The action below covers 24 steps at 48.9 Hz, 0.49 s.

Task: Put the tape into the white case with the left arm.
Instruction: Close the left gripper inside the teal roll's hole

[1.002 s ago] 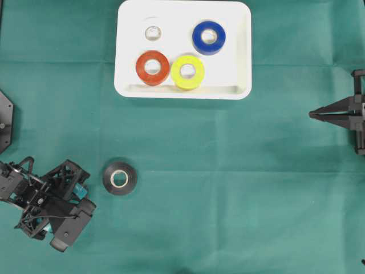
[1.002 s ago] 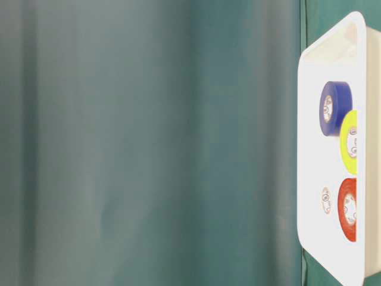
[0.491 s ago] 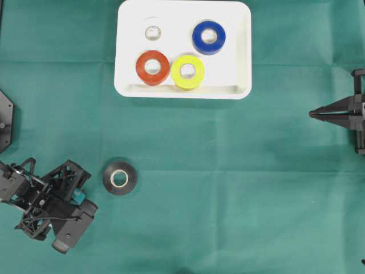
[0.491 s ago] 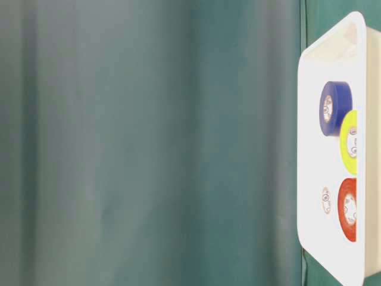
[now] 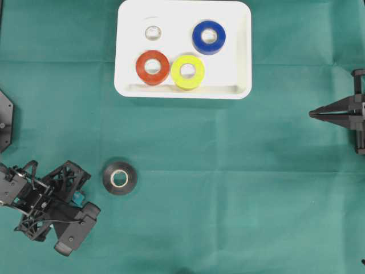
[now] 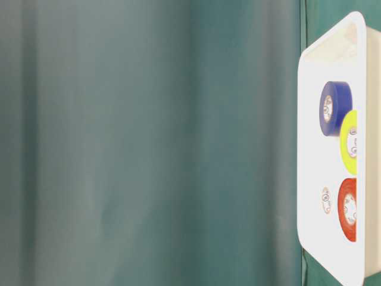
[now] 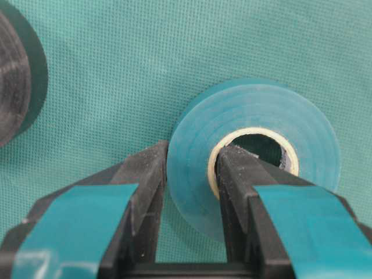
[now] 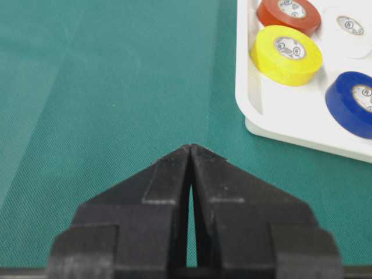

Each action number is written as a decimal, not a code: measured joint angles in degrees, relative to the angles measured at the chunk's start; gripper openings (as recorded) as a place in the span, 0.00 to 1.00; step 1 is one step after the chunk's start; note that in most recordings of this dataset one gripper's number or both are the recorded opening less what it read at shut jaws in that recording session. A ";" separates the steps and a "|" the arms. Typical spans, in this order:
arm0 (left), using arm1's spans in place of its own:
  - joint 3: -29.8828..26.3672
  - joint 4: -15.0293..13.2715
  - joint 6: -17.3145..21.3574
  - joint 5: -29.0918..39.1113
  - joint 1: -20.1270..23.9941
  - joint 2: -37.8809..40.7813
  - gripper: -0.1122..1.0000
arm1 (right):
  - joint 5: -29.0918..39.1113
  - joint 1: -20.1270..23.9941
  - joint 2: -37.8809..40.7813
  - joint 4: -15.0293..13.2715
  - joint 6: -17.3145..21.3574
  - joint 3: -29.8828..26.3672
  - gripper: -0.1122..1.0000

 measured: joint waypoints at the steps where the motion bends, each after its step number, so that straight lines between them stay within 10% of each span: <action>1: -0.18 0.00 0.00 0.00 0.00 0.00 0.30 | 0.00 0.00 -0.09 0.09 0.09 0.00 0.01; 24: -4.39 -0.09 -1.76 4.48 -0.70 -7.03 0.30 | -0.09 0.00 -0.09 0.00 0.09 0.00 0.01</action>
